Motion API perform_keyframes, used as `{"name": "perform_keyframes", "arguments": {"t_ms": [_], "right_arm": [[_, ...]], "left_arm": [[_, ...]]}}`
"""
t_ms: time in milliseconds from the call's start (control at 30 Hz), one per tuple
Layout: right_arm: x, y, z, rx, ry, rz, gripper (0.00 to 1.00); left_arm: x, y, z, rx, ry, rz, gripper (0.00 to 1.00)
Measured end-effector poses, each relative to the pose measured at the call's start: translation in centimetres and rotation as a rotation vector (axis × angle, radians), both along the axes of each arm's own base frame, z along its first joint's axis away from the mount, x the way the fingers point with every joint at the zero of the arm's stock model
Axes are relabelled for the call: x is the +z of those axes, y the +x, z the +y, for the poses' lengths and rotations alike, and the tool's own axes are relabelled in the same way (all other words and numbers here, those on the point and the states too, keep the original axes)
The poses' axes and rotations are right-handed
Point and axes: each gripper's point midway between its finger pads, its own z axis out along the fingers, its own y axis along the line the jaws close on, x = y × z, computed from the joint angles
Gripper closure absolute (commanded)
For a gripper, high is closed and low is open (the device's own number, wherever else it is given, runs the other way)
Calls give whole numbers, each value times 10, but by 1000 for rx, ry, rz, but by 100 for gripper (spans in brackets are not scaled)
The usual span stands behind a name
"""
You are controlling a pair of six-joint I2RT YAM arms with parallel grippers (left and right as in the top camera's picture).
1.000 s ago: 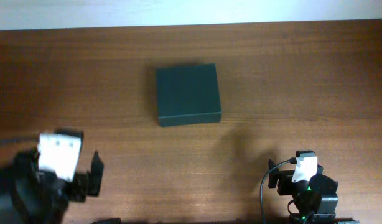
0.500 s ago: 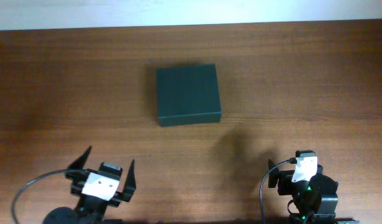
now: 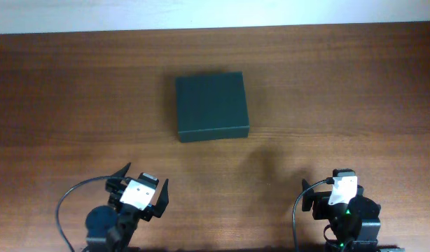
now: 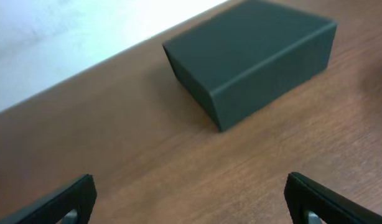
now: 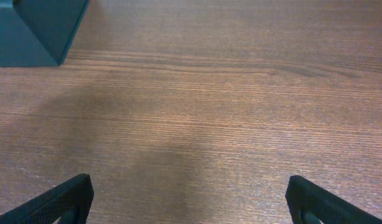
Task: Pack container
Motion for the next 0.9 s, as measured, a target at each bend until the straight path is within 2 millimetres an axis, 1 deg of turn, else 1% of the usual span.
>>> {"name": "perform_keyframes", "arguments": {"t_ms": [133,167,267,467,733,900], "right_arm": [[0,0,0,0,0,0,1],[0,0,0,0,0,0,1],[0,0,0,0,0,0,1],[0,0,0,0,0,0,1],[0,0,0,0,0,0,1],[0,0,0,0,0,0,1]], "left_arm": [[-32,3,-1,-2,3,51,1],[-34,3,0,0,4,55,1],[-29,6,3,19,10,30,1],[-29,7,9,63,-3,32,1],[-19,11,42,306,-178,10,1],[-19,11,49,379,-255,17,1]]}}
